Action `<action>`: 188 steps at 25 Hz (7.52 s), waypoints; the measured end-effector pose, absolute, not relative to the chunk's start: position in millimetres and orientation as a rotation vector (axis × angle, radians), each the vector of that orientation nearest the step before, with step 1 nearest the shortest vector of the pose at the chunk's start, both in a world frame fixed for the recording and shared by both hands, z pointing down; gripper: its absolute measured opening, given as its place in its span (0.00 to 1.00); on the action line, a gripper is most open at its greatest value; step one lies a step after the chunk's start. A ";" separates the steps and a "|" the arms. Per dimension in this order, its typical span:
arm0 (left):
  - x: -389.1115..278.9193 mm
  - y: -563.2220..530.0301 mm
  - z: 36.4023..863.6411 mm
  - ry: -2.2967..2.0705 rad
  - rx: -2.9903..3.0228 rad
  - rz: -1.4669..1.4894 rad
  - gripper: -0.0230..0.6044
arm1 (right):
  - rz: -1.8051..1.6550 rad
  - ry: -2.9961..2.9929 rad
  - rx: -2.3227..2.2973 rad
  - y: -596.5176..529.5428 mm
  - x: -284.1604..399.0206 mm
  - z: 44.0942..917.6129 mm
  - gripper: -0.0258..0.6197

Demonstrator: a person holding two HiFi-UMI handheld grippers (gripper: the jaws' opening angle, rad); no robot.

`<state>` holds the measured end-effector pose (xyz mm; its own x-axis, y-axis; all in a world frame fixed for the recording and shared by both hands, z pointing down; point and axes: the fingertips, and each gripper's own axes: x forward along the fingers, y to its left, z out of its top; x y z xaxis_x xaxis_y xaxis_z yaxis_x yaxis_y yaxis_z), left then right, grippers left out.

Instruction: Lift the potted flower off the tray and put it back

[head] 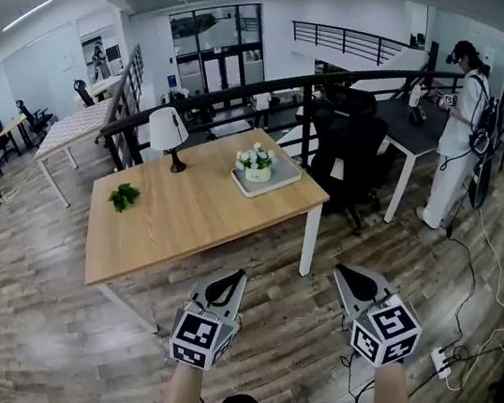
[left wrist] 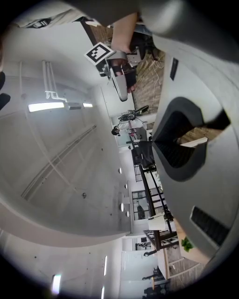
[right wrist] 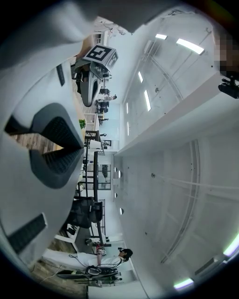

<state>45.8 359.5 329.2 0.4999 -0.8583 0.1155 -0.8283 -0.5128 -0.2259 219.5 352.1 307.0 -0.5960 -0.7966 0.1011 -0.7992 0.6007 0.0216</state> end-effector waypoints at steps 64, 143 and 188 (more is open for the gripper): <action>-88.2 -127.3 406.3 1.500 -2.802 -0.291 0.07 | 0.213 -2.586 1.381 -127.5 87.4 379.7 0.05; -85.0 -352.6 669.6 1.318 -3.122 -0.652 0.59 | 0.218 -2.580 0.344 -383.2 6.3 672.4 0.68; -88.6 -341.7 601.8 1.360 -3.106 -0.544 0.56 | 0.133 -2.626 0.308 -362.8 -30.0 605.4 0.68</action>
